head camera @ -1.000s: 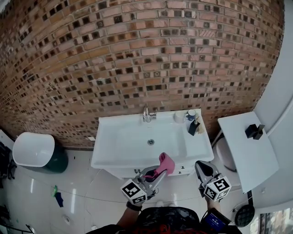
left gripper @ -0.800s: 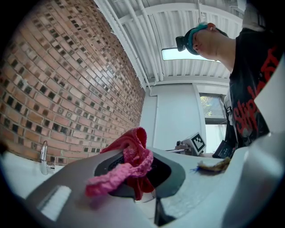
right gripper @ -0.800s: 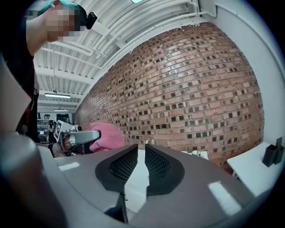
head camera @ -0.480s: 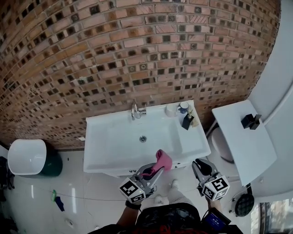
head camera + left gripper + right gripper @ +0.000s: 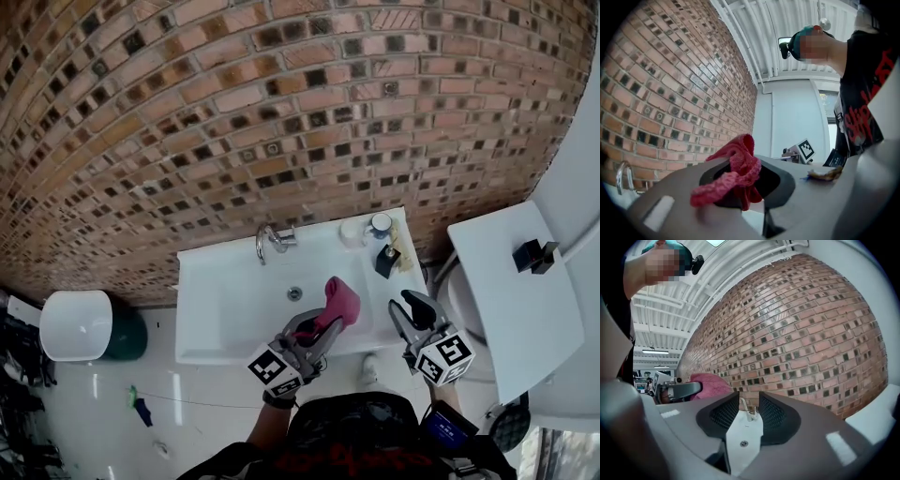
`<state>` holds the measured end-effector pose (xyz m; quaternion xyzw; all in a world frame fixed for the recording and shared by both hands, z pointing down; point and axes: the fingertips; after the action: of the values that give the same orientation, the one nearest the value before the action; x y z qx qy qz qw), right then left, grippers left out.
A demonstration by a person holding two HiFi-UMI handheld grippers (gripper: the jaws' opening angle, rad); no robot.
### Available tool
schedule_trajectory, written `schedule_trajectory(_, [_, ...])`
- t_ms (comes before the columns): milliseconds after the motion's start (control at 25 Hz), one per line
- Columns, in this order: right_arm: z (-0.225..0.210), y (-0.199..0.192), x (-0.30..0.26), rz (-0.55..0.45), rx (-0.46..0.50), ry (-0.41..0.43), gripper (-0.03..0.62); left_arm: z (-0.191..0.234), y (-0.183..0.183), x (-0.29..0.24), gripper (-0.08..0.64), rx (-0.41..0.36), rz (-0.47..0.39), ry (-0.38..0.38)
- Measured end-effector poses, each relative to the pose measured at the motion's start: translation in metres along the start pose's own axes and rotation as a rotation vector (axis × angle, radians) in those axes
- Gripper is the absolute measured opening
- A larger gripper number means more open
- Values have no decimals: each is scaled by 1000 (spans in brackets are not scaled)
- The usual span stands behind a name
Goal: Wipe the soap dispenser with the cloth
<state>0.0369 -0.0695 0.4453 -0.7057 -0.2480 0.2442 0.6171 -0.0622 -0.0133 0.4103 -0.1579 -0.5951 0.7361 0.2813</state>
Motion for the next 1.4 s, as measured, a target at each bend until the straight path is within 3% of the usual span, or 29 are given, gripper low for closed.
schedule_trajectory(200, [-37, -2, -22, 20, -10, 15, 172, 24, -2, -27, 49, 26, 15, 57])
schedule_trajectory(360, [-63, -13, -37, 59, -45, -2, 175, 45, -7, -38, 48, 56, 33, 74])
schedule_trajectory(480, [-80, -10, -48, 33, -50, -13, 175, 63, -6, -47, 49, 58, 37, 65])
schedule_trajectory(640, [-91, -20, -65, 48, 29, -4, 193, 87, 4, -49, 49, 37, 14, 63])
schedule_trajectory(800, [-107, -68, -79, 179, 171, -28, 133, 100, 3, -46, 49, 46, 11, 73])
schedule_trajectory(880, [-122, -99, -84, 260, 220, -58, 27, 106, 3, -44, 49, 49, 19, 82])
schedule_trajectory(1000, [-145, -141, -91, 347, 184, -61, 3, 115, -3, -37, 48, 76, 21, 117])
schedule_trajectory(1040, [-151, -154, -97, 375, 170, -55, 25, 119, -6, -34, 49, 86, 20, 132])
schedule_trajectory(1120, [-161, -181, -110, 453, 161, -34, 315, 127, -9, -30, 48, 97, 19, 159])
schedule_trajectory(1160, [-164, -195, -116, 495, 158, -20, 395, 130, -10, -28, 49, 99, 19, 170])
schedule_trajectory(1280, [-172, -233, -134, 598, 161, 9, 502, 137, -8, -21, 48, 88, 20, 199])
schedule_trajectory(1400, [-181, -261, -152, 676, 175, 22, 508, 145, -3, -13, 49, 73, 14, 237])
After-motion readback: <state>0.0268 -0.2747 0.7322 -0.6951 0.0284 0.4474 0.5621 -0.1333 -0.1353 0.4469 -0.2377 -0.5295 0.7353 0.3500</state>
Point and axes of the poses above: the fingertips, and each gripper's own axes: x backward along the fingers, z to its left, y out of its top, and after that the axes turned 6 degrees about x, right-handed
